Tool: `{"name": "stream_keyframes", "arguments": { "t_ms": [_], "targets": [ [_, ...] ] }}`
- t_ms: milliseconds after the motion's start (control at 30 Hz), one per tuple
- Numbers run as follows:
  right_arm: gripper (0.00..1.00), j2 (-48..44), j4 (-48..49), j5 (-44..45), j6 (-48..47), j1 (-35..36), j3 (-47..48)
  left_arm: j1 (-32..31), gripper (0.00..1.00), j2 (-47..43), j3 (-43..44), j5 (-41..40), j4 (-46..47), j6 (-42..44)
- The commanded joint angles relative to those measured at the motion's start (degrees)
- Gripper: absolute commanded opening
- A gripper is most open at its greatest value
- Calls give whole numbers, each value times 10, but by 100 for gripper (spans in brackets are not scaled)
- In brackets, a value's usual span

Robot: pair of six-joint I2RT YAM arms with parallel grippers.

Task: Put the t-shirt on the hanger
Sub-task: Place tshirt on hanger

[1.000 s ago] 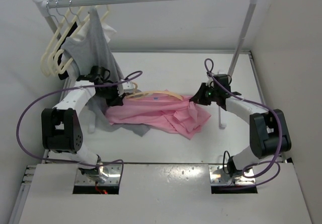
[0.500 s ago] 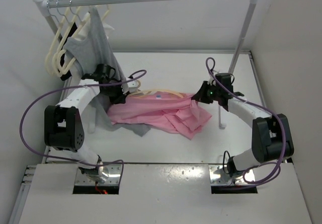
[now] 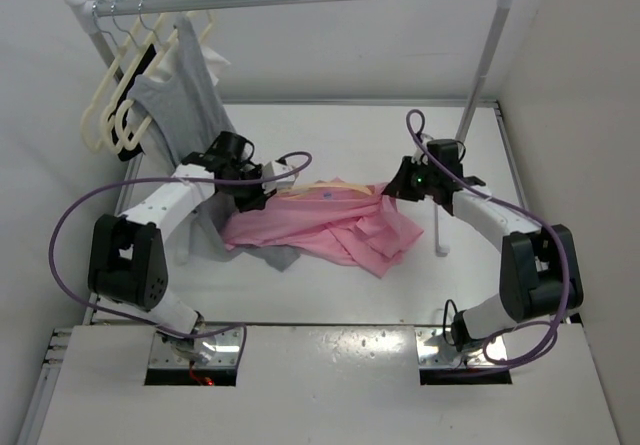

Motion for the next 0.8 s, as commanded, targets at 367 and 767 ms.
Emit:
{"name": "stream_keyframes", "arguments": {
  "t_ms": [367, 767],
  "targets": [
    [0, -63, 23, -22, -45, 50, 74, -84, 0, 10, 27, -99, -26, -46],
    [0, -83, 28, -125, -35, 43, 124, -49, 0, 27, 76, -47, 7, -157]
  ]
}}
